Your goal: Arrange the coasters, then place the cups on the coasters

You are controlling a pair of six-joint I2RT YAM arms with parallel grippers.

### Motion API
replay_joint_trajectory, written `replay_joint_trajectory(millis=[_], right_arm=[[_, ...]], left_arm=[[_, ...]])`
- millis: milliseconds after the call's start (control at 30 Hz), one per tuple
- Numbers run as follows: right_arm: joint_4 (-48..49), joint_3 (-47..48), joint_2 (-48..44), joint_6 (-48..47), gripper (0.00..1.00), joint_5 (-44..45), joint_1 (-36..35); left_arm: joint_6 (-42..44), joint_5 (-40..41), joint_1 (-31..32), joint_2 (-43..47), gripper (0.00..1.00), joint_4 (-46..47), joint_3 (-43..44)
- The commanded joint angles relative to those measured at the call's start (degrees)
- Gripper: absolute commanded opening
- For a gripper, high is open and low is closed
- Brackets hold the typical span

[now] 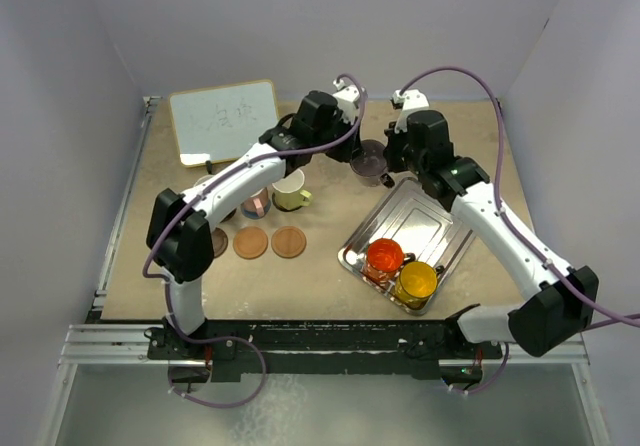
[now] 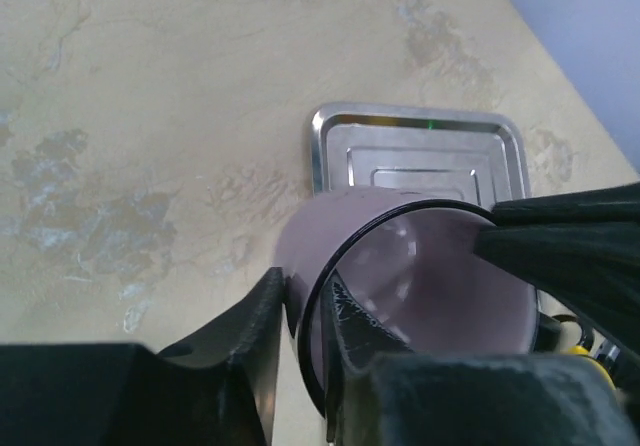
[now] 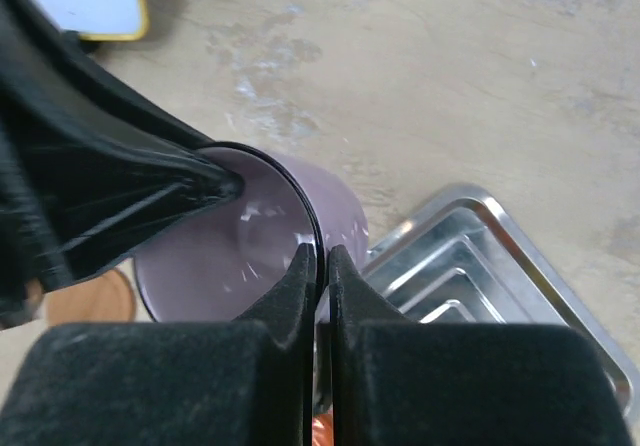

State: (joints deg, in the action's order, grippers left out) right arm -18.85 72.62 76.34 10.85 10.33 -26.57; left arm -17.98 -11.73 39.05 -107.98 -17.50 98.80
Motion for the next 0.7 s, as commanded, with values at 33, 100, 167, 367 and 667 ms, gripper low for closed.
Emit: replay_joint_trajectory(millis=[33,100,167,367,667], right_arm=[[6.11,-0.25,-4.84,1.97,0.0,-9.02,-0.46],[6.1,-0.44,-4.97,1.74,0.0,-10.44,-0.5],[6.11,-0.67,-4.97,1.19,0.0,-11.16,-0.43],[2.91,-0.06,-5.46,-1.56,0.03,-14.98,1.04],[-0.24,1.14,-7.14,-5.68,0.51,-24.82,9.02]], left_arm=[[1.87,0.29,0.11,0.02,0.03,0.15,4.28],[3.6,0.49,0.1,0.79,0.03,-0.06,4.62],[5.6,1.16,0.01,1.86,0.03,-0.23,4.68],[12.51,2.48,-0.43,8.34,0.03,0.25,-0.15],[25.73,4.02,-4.03,22.24,0.03,-11.9,-9.4]])
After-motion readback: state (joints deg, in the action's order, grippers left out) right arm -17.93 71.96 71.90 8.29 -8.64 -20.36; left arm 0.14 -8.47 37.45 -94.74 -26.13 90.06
